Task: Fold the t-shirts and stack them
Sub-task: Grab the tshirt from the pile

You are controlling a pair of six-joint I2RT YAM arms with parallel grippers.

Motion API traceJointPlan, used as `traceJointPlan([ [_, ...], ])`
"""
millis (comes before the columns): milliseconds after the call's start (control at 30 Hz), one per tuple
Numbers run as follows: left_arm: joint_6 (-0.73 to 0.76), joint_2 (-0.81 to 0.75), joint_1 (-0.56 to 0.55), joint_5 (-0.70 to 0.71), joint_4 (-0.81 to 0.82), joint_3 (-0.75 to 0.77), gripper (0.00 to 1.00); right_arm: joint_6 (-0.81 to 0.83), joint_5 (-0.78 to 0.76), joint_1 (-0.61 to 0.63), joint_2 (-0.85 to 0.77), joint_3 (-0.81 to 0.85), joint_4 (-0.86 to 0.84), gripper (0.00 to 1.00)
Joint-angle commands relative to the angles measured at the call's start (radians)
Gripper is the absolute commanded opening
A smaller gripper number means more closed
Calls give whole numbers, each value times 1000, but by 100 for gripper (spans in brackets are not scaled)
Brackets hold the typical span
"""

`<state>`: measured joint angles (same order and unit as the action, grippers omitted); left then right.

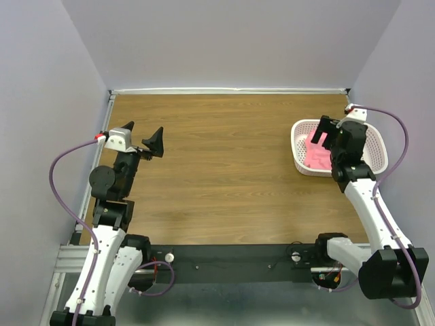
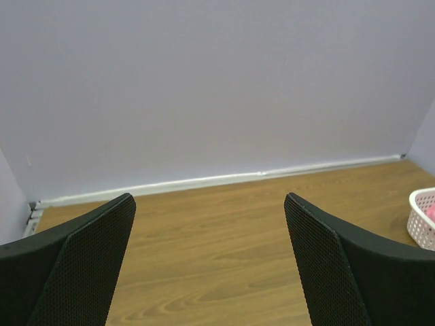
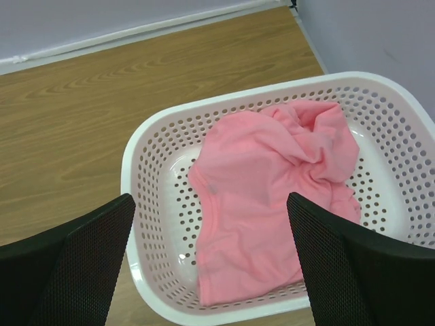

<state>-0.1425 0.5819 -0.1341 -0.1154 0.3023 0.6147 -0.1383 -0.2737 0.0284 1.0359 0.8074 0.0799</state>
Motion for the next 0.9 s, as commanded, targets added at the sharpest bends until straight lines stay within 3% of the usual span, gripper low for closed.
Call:
traceJointPlan([
  [0, 9, 1, -4, 5, -20, 26, 98, 129, 91, -5, 6, 52, 11, 100],
  [33, 8, 1, -4, 3, -20, 26, 98, 349, 292, -7, 10, 47, 14, 100],
  [100, 6, 1, -4, -13, -20, 28, 98, 479, 405, -5, 24, 50, 69, 100],
  [200, 6, 1, -4, -27, -12, 25, 98, 436, 271, -8, 116, 130, 121, 100],
  [333, 7, 6, -4, -24, -14, 25, 98, 297, 624, -256, 376, 319, 196, 100],
  [433, 8, 9, -4, -27, -14, 23, 98, 246, 714, -333, 487, 394, 225, 99],
  [600, 3, 15, -4, -55, -9, 30, 98, 272, 667, -335, 622, 463, 241, 99],
  [733, 0, 16, -4, -56, -9, 31, 98, 307, 521, -335, 726, 500, 242, 99],
  [867, -2, 24, -4, -67, -9, 31, 98, 327, 447, -335, 802, 493, 256, 89],
])
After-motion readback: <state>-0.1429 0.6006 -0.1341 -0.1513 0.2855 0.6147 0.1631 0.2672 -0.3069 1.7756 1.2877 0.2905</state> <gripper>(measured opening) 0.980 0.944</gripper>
